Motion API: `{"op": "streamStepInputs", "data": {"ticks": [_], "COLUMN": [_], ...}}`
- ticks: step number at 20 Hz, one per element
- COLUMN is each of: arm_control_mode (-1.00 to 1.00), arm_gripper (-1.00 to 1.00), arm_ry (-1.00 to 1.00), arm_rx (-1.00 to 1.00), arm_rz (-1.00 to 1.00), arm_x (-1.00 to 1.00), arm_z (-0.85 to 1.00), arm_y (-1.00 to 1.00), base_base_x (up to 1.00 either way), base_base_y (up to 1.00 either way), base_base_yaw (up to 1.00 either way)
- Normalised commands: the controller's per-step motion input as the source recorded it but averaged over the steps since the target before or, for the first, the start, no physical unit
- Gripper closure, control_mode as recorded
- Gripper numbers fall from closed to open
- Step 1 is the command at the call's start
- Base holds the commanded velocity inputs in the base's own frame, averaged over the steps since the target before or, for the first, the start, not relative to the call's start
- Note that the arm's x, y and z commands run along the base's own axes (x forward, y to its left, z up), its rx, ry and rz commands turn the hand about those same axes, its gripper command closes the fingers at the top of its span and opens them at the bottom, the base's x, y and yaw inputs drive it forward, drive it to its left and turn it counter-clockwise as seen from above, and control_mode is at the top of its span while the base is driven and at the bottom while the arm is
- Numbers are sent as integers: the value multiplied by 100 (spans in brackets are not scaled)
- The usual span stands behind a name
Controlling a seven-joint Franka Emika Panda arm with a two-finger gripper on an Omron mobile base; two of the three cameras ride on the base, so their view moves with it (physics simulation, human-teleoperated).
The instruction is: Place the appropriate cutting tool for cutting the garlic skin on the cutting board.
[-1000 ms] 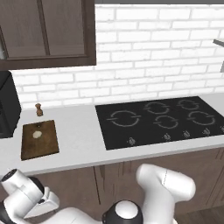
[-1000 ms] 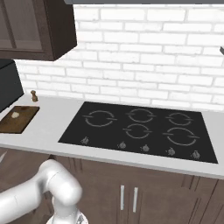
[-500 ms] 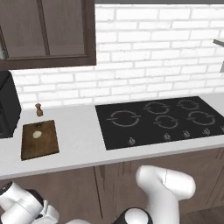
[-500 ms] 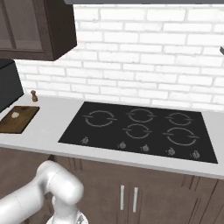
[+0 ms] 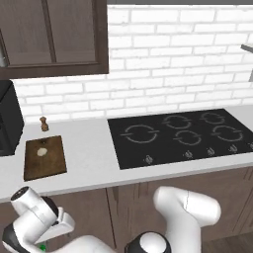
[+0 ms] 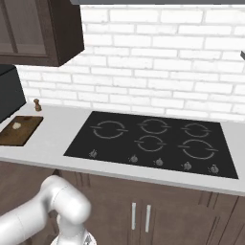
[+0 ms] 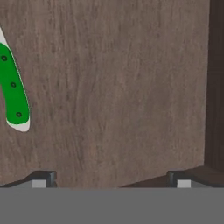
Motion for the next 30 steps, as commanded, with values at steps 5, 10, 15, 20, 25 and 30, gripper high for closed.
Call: {"op": "streamStepInputs", "data": {"ticks": [5,10,15,20,25,30], "arm_control_mode": [-100,-100,-100,-100,-100,-100], "arm_gripper": [-100,-100,-100,-100,-100,-100], "arm_ry": [0,-2,-2,0,0,0], "arm_rx": [0,0,1,2,3,7], "arm_rz": [0,0,0,0,0,0], "arm_x": [53,4,0,0,0,0], "arm_z": [-2,-15,-14,-21,-35,-28], "arm_y": [6,23,22,9,5,9], "base_base_x": [0,0,0,0,0,0], "base_base_y": [0,0,0,0,0,0], "base_base_yaw": [0,0,0,0,0,0]}}
